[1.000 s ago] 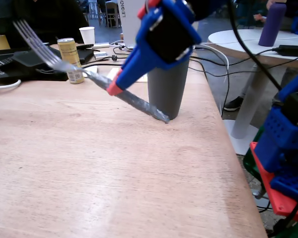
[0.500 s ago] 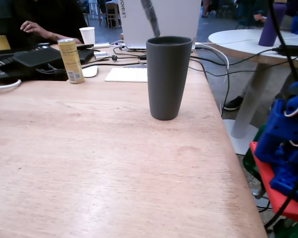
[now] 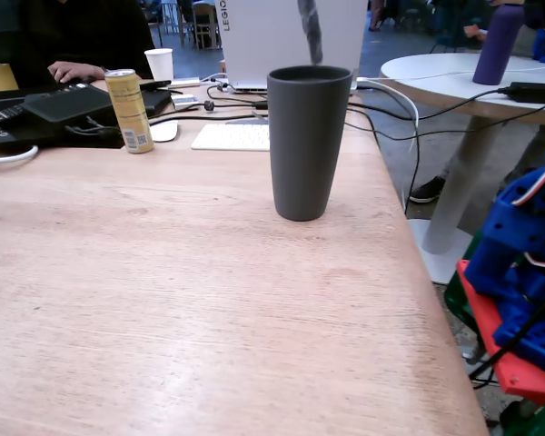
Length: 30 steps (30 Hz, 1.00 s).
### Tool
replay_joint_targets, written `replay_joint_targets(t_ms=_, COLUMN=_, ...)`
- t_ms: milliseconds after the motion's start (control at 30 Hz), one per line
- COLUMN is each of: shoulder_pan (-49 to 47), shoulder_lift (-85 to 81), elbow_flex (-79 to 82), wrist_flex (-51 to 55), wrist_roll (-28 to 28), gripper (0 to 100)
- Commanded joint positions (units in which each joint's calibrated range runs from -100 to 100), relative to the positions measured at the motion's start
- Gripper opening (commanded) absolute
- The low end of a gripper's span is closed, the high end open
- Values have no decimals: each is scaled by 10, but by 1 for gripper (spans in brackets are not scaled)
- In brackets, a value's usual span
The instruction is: Grab the fork and place it in gray glass
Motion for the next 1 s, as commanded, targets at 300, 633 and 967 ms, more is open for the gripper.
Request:
replay_joint_targets(t_ms=300, shoulder_pan=-14, shoulder_lift=-21, elbow_flex=123, wrist_flex=-13, wrist_roll=-2, gripper=0)
replay_joint_targets(t_ms=633, shoulder_pan=-46, shoulder_lift=-47, elbow_flex=185, wrist_flex=-43, wrist_roll=-1, gripper=0)
replay_joint_targets(t_ms=967, shoulder_pan=-39, shoulder_lift=-112, elbow_flex=290, wrist_flex=-134, wrist_roll=4, gripper=4)
